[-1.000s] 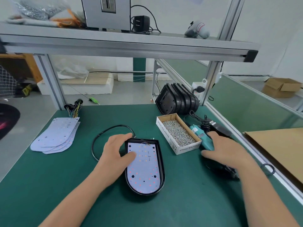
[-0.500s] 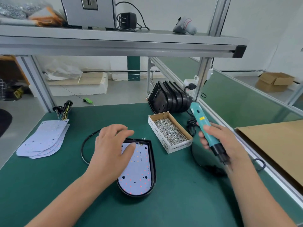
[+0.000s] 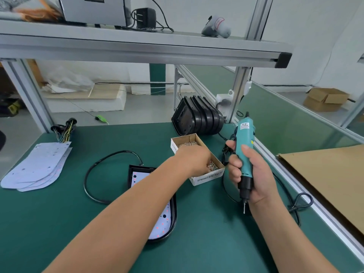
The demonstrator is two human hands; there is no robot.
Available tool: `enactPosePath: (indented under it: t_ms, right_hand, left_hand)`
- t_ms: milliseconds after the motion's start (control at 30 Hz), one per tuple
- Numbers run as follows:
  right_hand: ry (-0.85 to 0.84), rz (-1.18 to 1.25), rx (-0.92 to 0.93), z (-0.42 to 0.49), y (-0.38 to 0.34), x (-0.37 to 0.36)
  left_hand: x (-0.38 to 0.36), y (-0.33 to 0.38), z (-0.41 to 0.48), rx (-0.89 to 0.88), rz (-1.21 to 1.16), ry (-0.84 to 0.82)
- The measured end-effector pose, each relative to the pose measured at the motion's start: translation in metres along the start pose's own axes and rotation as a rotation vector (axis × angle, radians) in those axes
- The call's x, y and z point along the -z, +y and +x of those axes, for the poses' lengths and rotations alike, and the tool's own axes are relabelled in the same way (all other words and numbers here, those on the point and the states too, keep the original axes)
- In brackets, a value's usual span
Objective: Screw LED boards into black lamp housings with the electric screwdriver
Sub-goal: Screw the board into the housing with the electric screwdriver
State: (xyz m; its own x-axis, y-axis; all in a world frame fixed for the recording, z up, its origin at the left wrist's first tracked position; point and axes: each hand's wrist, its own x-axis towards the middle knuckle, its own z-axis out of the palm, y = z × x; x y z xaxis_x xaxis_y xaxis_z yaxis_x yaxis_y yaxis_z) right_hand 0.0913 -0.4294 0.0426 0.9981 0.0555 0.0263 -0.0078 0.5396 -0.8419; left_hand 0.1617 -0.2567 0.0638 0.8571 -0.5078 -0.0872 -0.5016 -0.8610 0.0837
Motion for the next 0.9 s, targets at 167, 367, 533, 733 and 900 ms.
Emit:
enactPosePath:
  t_ms: [167, 367, 533, 733, 900]
  right_hand:
    - [0.025, 0.001, 0.022, 0.002, -0.002, 0.000]
    - [0.040, 0.025, 0.040, 0.001, -0.004, -0.001]
    - [0.051, 0.032, 0.048, 0.001, -0.006, -0.003]
    - [0.053, 0.010, 0.055, 0.000, -0.005, -0.006]
    - [0.066, 0.047, 0.049, 0.000, -0.004, -0.008]
  left_hand:
    - [-0.006, -0.005, 0.002, -0.022, -0.132, -0.048]
    - [-0.014, -0.009, 0.000, 0.005, -0.201, 0.076]
    - [-0.015, -0.011, 0.000, 0.011, -0.237, 0.127]
    - [-0.016, -0.015, -0.004, 0.024, -0.317, 0.197]
    - [0.003, -0.018, -0.023, 0.127, -0.895, 0.279]
